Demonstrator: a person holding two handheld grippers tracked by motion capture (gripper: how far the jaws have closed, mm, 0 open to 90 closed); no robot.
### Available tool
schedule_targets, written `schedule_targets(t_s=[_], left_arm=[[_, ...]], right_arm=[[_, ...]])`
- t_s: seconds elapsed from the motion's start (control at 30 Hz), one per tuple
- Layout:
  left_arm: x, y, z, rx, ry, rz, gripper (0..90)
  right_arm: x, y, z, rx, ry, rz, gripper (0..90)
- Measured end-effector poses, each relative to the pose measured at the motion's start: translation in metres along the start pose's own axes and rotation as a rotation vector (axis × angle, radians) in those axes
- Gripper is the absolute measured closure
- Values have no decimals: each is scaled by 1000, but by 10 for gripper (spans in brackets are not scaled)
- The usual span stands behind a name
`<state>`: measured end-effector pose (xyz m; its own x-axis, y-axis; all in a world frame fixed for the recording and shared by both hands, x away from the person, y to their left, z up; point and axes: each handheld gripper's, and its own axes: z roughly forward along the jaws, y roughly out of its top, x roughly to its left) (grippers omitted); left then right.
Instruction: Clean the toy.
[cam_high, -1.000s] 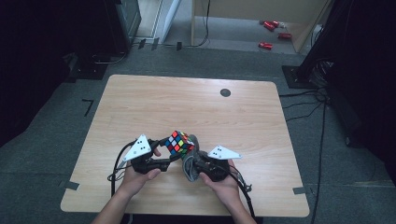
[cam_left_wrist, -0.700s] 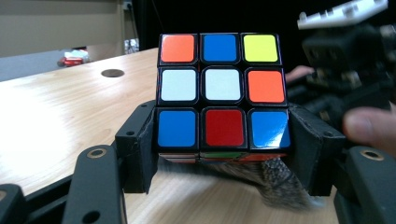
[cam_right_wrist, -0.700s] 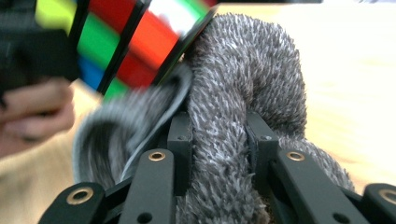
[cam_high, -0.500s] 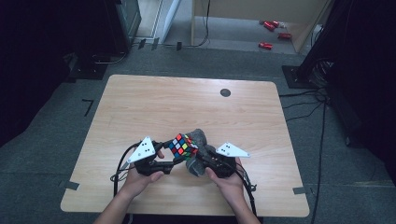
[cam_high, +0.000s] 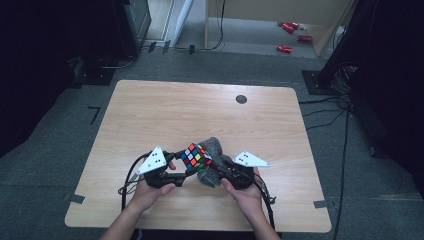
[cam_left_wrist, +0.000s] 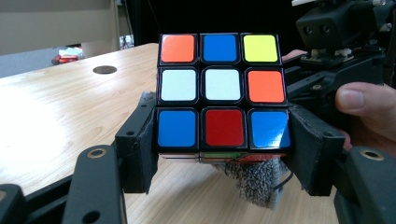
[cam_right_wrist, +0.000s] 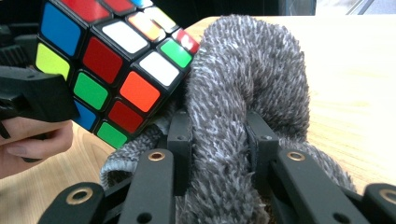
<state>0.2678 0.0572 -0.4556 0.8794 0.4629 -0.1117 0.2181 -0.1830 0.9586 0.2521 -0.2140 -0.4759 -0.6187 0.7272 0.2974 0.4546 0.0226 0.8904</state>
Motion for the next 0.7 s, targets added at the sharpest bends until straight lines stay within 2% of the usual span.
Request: schedule_targets(t_s=[0.27,0.33,0.5,0.7], left_arm=[[5,0,-3,-8,15,-12,357],[4,0,-3,-10,9,-12,357],[0,0,-1,-4,1,-3,358],[3,0,-2,-6,16,-12,357]], right_arm=[[10,-7,9,51,48,-32,691],[10,-4,7,42,34,-41,691],[2,3,-2,-17,-1,-10,690],[9,-5,7,33,39,-29,689]])
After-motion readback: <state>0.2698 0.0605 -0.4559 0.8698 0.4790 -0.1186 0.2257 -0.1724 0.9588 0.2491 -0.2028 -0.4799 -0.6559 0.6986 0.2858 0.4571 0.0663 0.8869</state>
